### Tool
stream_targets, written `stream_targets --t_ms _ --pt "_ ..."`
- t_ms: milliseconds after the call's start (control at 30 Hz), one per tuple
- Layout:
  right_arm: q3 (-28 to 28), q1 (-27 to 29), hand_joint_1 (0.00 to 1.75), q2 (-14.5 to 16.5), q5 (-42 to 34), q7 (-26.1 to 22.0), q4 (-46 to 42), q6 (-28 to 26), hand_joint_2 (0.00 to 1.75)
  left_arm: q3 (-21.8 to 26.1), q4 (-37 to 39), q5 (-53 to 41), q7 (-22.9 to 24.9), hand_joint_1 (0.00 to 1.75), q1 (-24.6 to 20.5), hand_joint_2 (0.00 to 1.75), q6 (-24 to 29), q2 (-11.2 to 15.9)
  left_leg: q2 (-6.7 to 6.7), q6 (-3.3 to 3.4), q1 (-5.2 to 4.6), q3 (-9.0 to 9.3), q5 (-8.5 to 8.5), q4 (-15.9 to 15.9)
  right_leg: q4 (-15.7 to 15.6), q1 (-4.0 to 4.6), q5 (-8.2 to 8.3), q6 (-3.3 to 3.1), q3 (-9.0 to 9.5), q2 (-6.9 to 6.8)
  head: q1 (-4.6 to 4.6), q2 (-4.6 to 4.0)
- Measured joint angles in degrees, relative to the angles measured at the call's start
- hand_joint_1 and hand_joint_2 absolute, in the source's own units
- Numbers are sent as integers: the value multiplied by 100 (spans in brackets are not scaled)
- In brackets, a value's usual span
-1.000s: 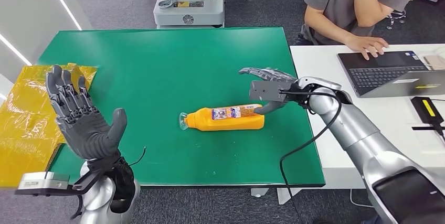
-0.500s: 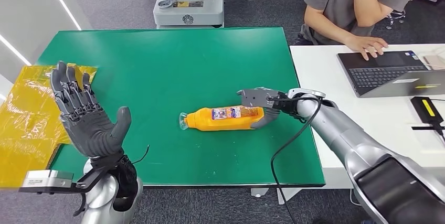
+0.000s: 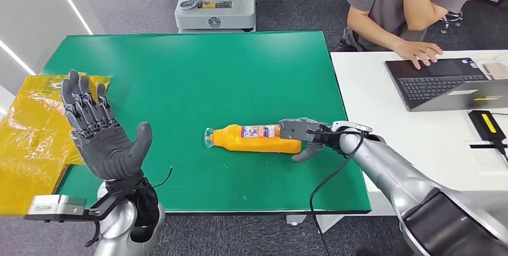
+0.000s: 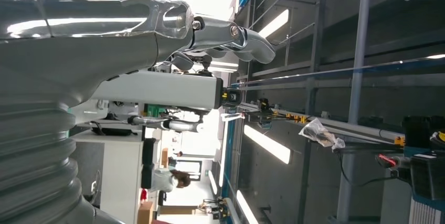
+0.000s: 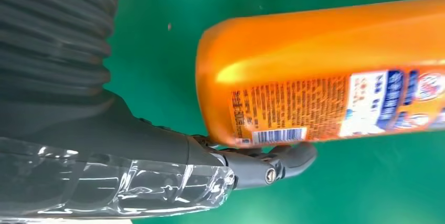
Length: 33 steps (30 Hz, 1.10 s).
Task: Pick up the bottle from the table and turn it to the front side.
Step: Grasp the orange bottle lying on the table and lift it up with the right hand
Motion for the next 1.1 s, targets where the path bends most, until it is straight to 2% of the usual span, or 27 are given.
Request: stream_targets --t_ms 633,900,1100 --pt "10 313 0 -79 209 48 58 -666 175 -13 105 42 -3 0 -59 175 -92 4 1 0 0 1 0 0 1 0 0 0 0 2 1 0" --pt "-27 12 0 -67 322 57 -16 -723 175 -12 107 11 -6 0 -52 175 -92 4 2 0 0 -1 0 0 3 0 1 0 1 2 0 0" --pt "-76 -341 0 141 393 135 -72 -722 175 -10 107 -9 -6 0 -59 175 -92 -3 5 -1 0 2 1 0 4 0 1 -1 0 5 0 0"
